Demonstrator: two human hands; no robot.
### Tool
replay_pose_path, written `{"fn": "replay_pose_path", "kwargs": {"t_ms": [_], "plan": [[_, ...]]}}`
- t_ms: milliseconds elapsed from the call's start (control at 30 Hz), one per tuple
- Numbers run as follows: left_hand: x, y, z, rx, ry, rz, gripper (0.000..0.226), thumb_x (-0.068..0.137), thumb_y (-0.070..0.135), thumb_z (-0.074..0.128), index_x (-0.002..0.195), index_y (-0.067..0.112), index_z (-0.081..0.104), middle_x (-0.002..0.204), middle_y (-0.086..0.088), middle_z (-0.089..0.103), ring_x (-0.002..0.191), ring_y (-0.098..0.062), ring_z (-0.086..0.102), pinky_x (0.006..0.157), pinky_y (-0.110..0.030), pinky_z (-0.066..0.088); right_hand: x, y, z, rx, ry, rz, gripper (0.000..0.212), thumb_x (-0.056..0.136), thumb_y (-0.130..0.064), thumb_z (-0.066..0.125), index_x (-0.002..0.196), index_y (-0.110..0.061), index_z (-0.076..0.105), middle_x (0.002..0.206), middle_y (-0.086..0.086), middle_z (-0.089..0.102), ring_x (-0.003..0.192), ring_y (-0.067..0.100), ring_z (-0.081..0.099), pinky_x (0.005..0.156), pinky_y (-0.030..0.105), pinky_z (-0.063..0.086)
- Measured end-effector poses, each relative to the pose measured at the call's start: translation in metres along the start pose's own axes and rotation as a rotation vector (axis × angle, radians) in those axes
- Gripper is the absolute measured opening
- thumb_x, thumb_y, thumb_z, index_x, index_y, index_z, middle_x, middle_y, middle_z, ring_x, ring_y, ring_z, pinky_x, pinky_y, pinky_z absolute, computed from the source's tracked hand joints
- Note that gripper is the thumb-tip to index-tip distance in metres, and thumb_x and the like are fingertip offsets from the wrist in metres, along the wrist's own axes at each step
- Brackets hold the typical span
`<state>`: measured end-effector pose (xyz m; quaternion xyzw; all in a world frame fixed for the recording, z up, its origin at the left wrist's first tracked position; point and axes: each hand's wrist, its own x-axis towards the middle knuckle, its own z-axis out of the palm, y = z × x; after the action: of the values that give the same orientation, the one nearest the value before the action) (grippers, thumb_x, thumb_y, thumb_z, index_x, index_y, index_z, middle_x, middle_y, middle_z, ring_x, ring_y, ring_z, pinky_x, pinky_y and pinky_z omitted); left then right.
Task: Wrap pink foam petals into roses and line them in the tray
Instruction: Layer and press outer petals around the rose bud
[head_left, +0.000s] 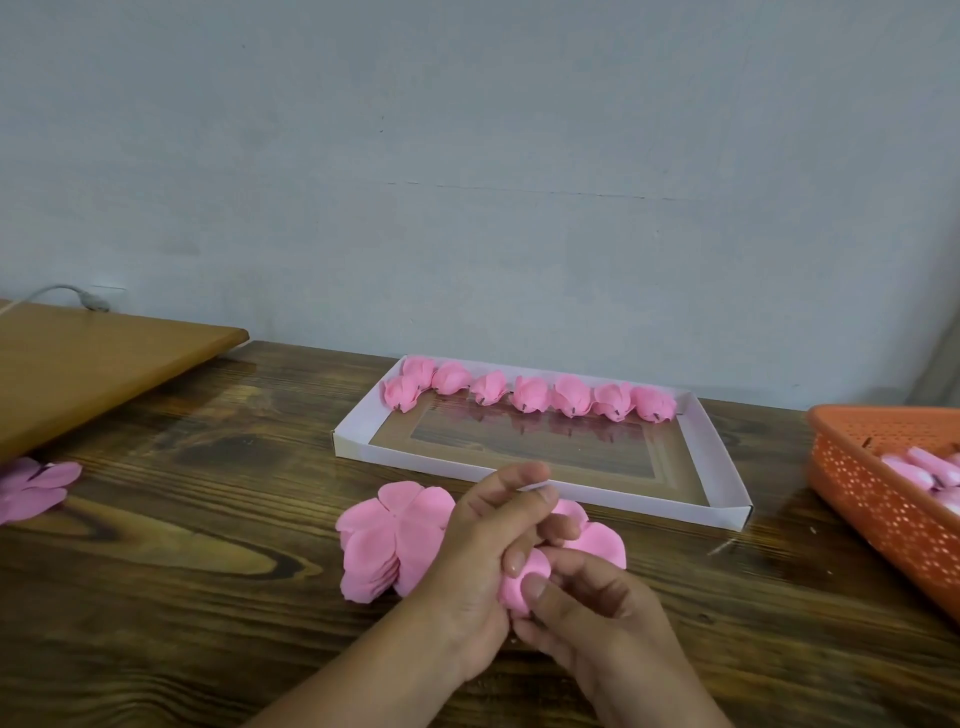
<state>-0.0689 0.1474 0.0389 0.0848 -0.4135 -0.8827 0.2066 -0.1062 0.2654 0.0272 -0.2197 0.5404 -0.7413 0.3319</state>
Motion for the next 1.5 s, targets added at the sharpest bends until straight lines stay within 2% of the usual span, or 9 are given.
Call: {"fn": "replay_pose_path", "kwargs": {"t_ms": [100,333,500,700,900,1000,1167,1333,1500], "plan": [[0.002,-0.003,0.0,0.006,0.039,0.009,0.012,0.065,0.017,0.077,0.073,0.025,0.077,0.038,0.001,0.033,0.056,-0.016,0.064,0.055,-0.031,0.055,-0.002,0.007,0.002,-0.278,0.121,-0.148,0.021,0.075,0.001,0.08,0.08,-0.02,0.079,0.073,0.012,0.075,0.072,0.022,0.073,0.068,0.027,0.059],[0.006,-0.01,-0.004,0.086,0.148,0.023,0.036,0.092,0.002,0.063,0.067,0.025,0.074,0.043,-0.002,0.034,0.05,-0.016,0.058,0.053,-0.029,0.05,-0.006,0.022,0.008,-0.682,0.286,-0.51,0.052,0.064,0.002,0.087,0.084,-0.041,0.066,0.079,-0.01,0.069,0.073,0.009,0.069,0.061,0.019,0.057],[0.002,-0.002,-0.002,0.025,0.08,-0.005,0.031,0.091,0.002,0.064,0.072,0.024,0.075,0.038,-0.001,0.033,0.055,-0.018,0.063,0.061,-0.034,0.055,-0.004,0.009,0.008,-0.281,0.199,-0.113,0.027,0.069,-0.007,0.086,0.087,-0.019,0.07,0.082,0.004,0.076,0.078,0.019,0.074,0.071,0.032,0.06],[-0.001,0.002,0.0,0.022,0.045,0.03,0.038,0.094,-0.003,0.059,0.07,0.023,0.076,0.034,0.001,0.032,0.081,-0.023,0.077,0.064,-0.025,0.058,0.001,-0.005,0.003,0.212,0.017,0.152,0.029,0.057,-0.004,0.077,0.086,0.002,0.076,0.088,0.021,0.073,0.073,0.025,0.074,0.058,0.03,0.06],[-0.002,-0.001,0.002,0.03,0.034,-0.004,0.039,0.096,-0.003,0.056,0.074,0.022,0.077,0.034,0.0,0.033,0.09,-0.025,0.077,0.067,-0.027,0.059,0.002,-0.001,-0.005,0.129,-0.064,0.134,0.033,0.06,-0.006,0.079,0.091,0.004,0.076,0.086,0.02,0.07,0.078,0.024,0.072,0.065,0.029,0.059],[0.0,-0.003,0.003,0.039,0.067,0.006,0.038,0.095,-0.002,0.059,0.071,0.022,0.077,0.035,-0.001,0.035,0.086,-0.023,0.077,0.067,-0.026,0.059,-0.002,-0.003,0.0,-0.2,0.007,-0.069,0.014,0.07,-0.011,0.082,0.084,-0.014,0.08,0.077,0.01,0.075,0.074,0.018,0.071,0.068,0.022,0.056],[0.001,-0.004,0.003,0.057,0.092,-0.019,0.041,0.094,-0.004,0.058,0.068,0.021,0.076,0.036,-0.003,0.042,0.075,-0.019,0.075,0.059,-0.036,0.059,-0.006,0.006,0.002,-0.62,0.188,-0.257,0.026,0.071,-0.011,0.084,0.083,-0.032,0.077,0.075,-0.006,0.075,0.074,0.006,0.071,0.069,0.016,0.055],[0.0,0.0,0.001,0.06,0.053,-0.029,0.041,0.094,-0.001,0.058,0.071,0.027,0.077,0.035,-0.001,0.044,0.076,-0.018,0.076,0.054,-0.029,0.052,-0.001,-0.002,0.004,-0.214,0.09,-0.067,0.007,0.083,-0.011,0.079,0.081,-0.018,0.078,0.078,0.009,0.075,0.073,0.017,0.072,0.07,0.025,0.057],[0.0,0.0,0.0,0.061,0.054,-0.006,0.042,0.095,-0.004,0.055,0.073,0.023,0.079,0.035,-0.001,0.03,0.088,-0.024,0.077,0.073,-0.031,0.058,0.003,-0.003,-0.001,-0.117,0.096,0.06,0.028,0.088,0.002,0.066,0.085,-0.022,0.082,0.088,0.011,0.078,0.085,0.026,0.076,0.083,0.039,0.059]]}}
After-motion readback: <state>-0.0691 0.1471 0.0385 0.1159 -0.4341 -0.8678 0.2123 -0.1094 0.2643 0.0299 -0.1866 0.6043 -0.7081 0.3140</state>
